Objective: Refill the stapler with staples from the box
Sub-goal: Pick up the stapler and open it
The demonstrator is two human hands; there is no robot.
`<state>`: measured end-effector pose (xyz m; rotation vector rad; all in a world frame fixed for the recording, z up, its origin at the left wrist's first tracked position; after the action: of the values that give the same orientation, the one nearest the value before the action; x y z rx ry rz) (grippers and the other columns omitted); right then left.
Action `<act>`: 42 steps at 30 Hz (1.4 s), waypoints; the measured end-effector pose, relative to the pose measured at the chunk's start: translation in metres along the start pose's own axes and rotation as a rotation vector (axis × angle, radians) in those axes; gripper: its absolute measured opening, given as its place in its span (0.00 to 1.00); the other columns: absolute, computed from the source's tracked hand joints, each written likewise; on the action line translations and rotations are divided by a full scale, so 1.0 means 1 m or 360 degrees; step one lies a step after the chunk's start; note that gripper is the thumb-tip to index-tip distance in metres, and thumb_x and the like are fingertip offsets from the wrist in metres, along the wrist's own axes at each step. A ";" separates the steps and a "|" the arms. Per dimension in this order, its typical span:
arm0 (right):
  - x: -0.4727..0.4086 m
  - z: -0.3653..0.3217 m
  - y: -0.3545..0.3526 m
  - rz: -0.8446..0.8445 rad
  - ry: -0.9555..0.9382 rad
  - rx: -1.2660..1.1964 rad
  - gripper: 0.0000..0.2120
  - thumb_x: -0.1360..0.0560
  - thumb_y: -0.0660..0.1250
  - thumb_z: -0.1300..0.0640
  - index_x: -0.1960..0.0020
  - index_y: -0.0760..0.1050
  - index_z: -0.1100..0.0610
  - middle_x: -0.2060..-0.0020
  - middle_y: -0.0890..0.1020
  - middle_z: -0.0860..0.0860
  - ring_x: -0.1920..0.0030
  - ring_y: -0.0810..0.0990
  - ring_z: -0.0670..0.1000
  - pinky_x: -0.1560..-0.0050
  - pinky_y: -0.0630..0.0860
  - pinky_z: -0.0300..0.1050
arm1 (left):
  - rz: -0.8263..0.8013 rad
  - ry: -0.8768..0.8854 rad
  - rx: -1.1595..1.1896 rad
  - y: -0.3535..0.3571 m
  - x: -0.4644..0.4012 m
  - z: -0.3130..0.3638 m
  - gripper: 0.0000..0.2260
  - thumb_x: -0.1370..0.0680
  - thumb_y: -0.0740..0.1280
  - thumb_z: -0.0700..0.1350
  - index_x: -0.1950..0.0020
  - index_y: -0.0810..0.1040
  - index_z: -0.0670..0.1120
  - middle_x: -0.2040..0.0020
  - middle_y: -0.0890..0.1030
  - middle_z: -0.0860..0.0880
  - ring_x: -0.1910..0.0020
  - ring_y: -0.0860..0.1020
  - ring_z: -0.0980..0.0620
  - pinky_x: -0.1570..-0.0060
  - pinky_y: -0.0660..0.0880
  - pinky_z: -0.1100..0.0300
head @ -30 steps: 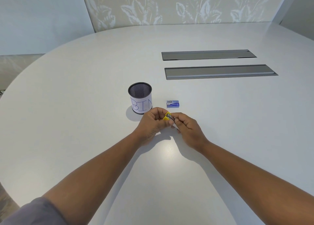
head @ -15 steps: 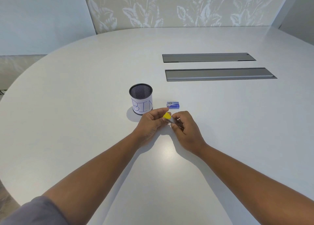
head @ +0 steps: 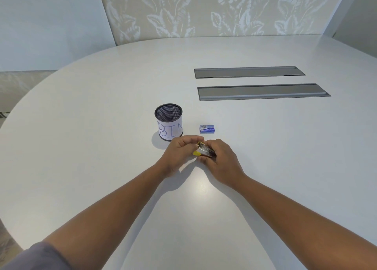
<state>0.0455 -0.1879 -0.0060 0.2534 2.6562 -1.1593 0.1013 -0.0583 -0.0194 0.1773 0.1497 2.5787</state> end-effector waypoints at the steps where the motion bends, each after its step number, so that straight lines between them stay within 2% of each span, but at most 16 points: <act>1: -0.001 0.000 -0.001 0.0007 -0.0006 0.0019 0.18 0.25 0.74 0.49 0.39 0.78 0.54 0.49 0.79 0.49 0.47 0.76 0.52 0.49 0.73 0.49 | -0.0053 0.0022 -0.0236 0.000 0.002 0.003 0.17 0.23 0.63 0.36 0.36 0.80 0.42 0.47 0.85 0.43 0.51 0.81 0.48 0.47 0.78 0.56; 3: -0.001 0.000 -0.002 0.0020 -0.0010 0.0025 0.18 0.26 0.74 0.49 0.39 0.79 0.55 0.49 0.79 0.50 0.47 0.76 0.53 0.48 0.73 0.49 | -0.0183 0.0057 -0.0675 0.002 0.004 0.006 0.22 0.24 0.65 0.39 0.29 0.75 0.47 0.44 0.85 0.47 0.53 0.81 0.54 0.49 0.77 0.62; 4: -0.001 0.000 -0.002 0.0027 -0.0014 0.0028 0.18 0.26 0.74 0.51 0.38 0.79 0.56 0.48 0.79 0.52 0.46 0.76 0.54 0.47 0.73 0.50 | -0.0232 0.0069 -0.0813 0.003 0.004 0.007 0.25 0.24 0.67 0.39 0.26 0.72 0.48 0.41 0.84 0.48 0.49 0.82 0.58 0.47 0.77 0.65; 7: -0.001 -0.001 0.000 0.0031 -0.0060 0.0046 0.18 0.25 0.73 0.60 0.36 0.79 0.60 0.45 0.79 0.56 0.44 0.76 0.57 0.43 0.73 0.51 | -0.0227 0.0157 -0.1029 0.003 0.002 0.011 0.27 0.23 0.70 0.37 0.24 0.69 0.47 0.35 0.79 0.49 0.38 0.79 0.58 0.38 0.76 0.61; 9: -0.001 -0.002 0.000 0.0039 -0.0094 0.0031 0.18 0.24 0.73 0.61 0.36 0.79 0.60 0.45 0.80 0.57 0.45 0.76 0.57 0.42 0.72 0.48 | -0.0204 0.0212 -0.1025 0.001 0.002 0.011 0.24 0.22 0.69 0.35 0.27 0.71 0.45 0.37 0.81 0.49 0.38 0.80 0.56 0.37 0.76 0.58; 12: -0.002 -0.002 -0.001 0.0032 -0.0117 0.0010 0.15 0.23 0.72 0.58 0.37 0.80 0.58 0.47 0.83 0.54 0.47 0.78 0.54 0.45 0.74 0.48 | -0.0168 0.0254 -0.0954 -0.003 0.004 0.010 0.21 0.23 0.69 0.34 0.31 0.75 0.44 0.41 0.84 0.48 0.40 0.82 0.54 0.38 0.77 0.58; 17: -0.003 -0.005 0.003 -0.0012 -0.0151 0.0041 0.07 0.22 0.72 0.56 0.45 0.83 0.54 0.58 0.84 0.50 0.57 0.78 0.52 0.55 0.73 0.50 | -0.0154 0.0278 -0.0875 -0.002 0.006 0.014 0.13 0.27 0.70 0.40 0.42 0.82 0.46 0.49 0.87 0.49 0.48 0.84 0.50 0.43 0.80 0.58; 19: -0.002 -0.005 0.001 -0.0001 -0.0153 0.0044 0.07 0.23 0.72 0.56 0.45 0.83 0.55 0.57 0.85 0.51 0.57 0.78 0.52 0.55 0.73 0.49 | -0.0160 0.0273 -0.0873 -0.002 0.006 0.013 0.13 0.26 0.70 0.38 0.42 0.82 0.45 0.49 0.87 0.47 0.47 0.84 0.49 0.43 0.79 0.58; 23: -0.002 -0.007 -0.001 -0.0002 -0.0135 -0.0004 0.09 0.24 0.71 0.54 0.45 0.82 0.54 0.57 0.84 0.51 0.56 0.78 0.53 0.54 0.75 0.51 | -0.0155 0.0252 -0.0893 -0.003 0.004 0.011 0.15 0.24 0.70 0.32 0.39 0.80 0.42 0.47 0.86 0.46 0.48 0.83 0.54 0.45 0.78 0.64; 26: -0.002 -0.007 0.000 -0.0020 -0.0132 0.0005 0.08 0.24 0.71 0.54 0.46 0.83 0.55 0.57 0.85 0.51 0.56 0.78 0.54 0.53 0.76 0.53 | -0.0140 0.0276 -0.0922 -0.002 0.003 0.011 0.12 0.25 0.70 0.32 0.43 0.82 0.43 0.49 0.86 0.45 0.51 0.83 0.56 0.48 0.78 0.64; 29: -0.002 -0.007 -0.001 -0.0002 -0.0118 -0.0032 0.10 0.24 0.72 0.54 0.44 0.83 0.55 0.56 0.85 0.52 0.55 0.79 0.54 0.53 0.76 0.53 | -0.0136 0.0275 -0.0921 -0.003 0.004 0.011 0.14 0.25 0.71 0.33 0.41 0.80 0.42 0.48 0.86 0.45 0.49 0.84 0.52 0.45 0.79 0.62; 35: -0.002 -0.008 -0.001 -0.0028 -0.0103 -0.0025 0.11 0.24 0.69 0.49 0.47 0.83 0.53 0.58 0.85 0.51 0.57 0.79 0.53 0.54 0.77 0.55 | -0.0120 0.0280 -0.0964 -0.003 0.004 0.012 0.13 0.25 0.70 0.32 0.43 0.81 0.43 0.50 0.86 0.49 0.52 0.83 0.57 0.48 0.77 0.66; 38: -0.001 -0.011 -0.003 0.0004 -0.0113 -0.0050 0.14 0.25 0.68 0.48 0.45 0.83 0.55 0.57 0.85 0.52 0.56 0.79 0.54 0.54 0.77 0.54 | -0.0135 0.0277 -0.0956 -0.002 0.005 0.011 0.14 0.24 0.70 0.32 0.39 0.80 0.42 0.47 0.86 0.46 0.48 0.84 0.52 0.45 0.77 0.65; 42: -0.001 -0.010 -0.002 0.0003 -0.0121 -0.0022 0.14 0.25 0.67 0.49 0.46 0.83 0.57 0.57 0.85 0.53 0.57 0.79 0.55 0.55 0.77 0.55 | -0.0107 0.0295 -0.0979 -0.002 0.005 0.012 0.13 0.24 0.69 0.31 0.41 0.81 0.41 0.48 0.86 0.46 0.51 0.83 0.56 0.47 0.77 0.65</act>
<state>0.0447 -0.1820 0.0028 0.2047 2.5966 -1.1265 0.0997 -0.0531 -0.0079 -0.2888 -0.5553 2.4425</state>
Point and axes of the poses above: each hand's wrist, its own x-axis away from the middle knuckle, its own y-axis out of the palm, z = x × y, the point moved 9 cm from there along -x, towards the middle knuckle
